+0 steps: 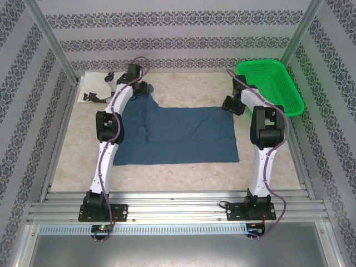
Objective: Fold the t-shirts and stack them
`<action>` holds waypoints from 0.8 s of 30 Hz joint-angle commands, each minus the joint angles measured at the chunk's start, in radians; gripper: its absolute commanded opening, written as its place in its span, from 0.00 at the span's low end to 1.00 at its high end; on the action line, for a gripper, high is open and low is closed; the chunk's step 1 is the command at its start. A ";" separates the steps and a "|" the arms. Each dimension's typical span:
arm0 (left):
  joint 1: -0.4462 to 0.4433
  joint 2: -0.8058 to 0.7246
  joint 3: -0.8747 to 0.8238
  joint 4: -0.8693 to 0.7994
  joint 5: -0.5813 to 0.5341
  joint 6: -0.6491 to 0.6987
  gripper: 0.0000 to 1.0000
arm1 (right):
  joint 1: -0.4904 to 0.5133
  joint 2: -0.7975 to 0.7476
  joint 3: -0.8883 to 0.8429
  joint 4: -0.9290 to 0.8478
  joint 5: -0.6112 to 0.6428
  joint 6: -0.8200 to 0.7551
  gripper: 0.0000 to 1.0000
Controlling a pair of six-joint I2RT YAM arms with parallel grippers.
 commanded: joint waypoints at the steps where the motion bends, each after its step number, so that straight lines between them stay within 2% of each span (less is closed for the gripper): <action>1: -0.016 0.023 0.004 -0.117 -0.040 0.045 0.33 | 0.003 -0.042 -0.026 0.010 -0.019 0.020 0.51; 2: -0.016 0.029 0.014 -0.126 -0.034 0.047 0.28 | 0.003 -0.044 -0.030 0.013 -0.021 0.020 0.51; 4: -0.015 0.028 0.018 -0.122 -0.035 0.047 0.10 | 0.003 -0.054 -0.041 0.019 -0.020 0.023 0.51; 6: -0.014 0.024 0.018 -0.109 -0.024 0.052 0.00 | 0.004 -0.062 -0.047 0.021 -0.021 0.020 0.51; 11: -0.013 -0.048 -0.016 -0.034 -0.011 0.038 0.00 | 0.004 -0.072 -0.071 0.030 -0.016 0.016 0.50; 19: -0.012 -0.316 -0.295 0.250 -0.041 0.031 0.00 | 0.001 -0.082 -0.087 0.050 -0.012 0.015 0.49; 24: -0.005 -0.423 -0.455 0.368 -0.052 0.030 0.00 | -0.001 -0.075 -0.082 0.051 -0.012 0.014 0.49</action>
